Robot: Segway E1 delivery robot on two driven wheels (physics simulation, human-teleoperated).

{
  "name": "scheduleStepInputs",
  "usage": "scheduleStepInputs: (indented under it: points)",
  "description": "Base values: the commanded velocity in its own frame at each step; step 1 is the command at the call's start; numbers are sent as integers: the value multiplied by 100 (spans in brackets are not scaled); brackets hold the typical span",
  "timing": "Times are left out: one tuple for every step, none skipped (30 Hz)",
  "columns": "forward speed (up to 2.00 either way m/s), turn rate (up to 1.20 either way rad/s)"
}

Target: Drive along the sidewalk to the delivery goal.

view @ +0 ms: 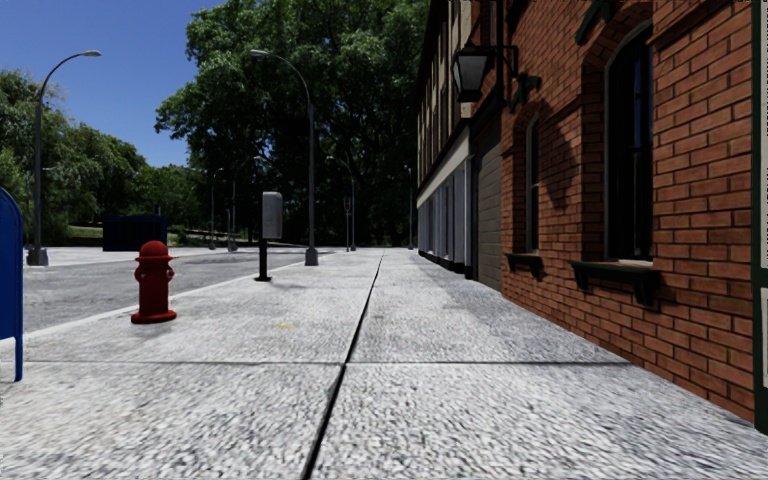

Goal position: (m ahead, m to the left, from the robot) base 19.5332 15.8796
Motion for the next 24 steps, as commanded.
scheduleStepInputs:
  points:
    - [200, 0]
    - [200, 0]
    - [200, 0]
    - [200, 0]
    - [200, 0]
    - [200, 0]
    - [200, 0]
    - [200, 0]
    - [200, 0]
    - [200, 0]
    - [200, 0]
    - [200, 0]
    - [200, 0]
    - [200, 0]
    - [200, 0]
    - [200, 0]
    - [200, 0]
    - [200, 0]
    - [200, 0]
    - [200, 0]
    - [200, 0]
    - [200, 0]
    - [200, 0]
    - [200, 0]
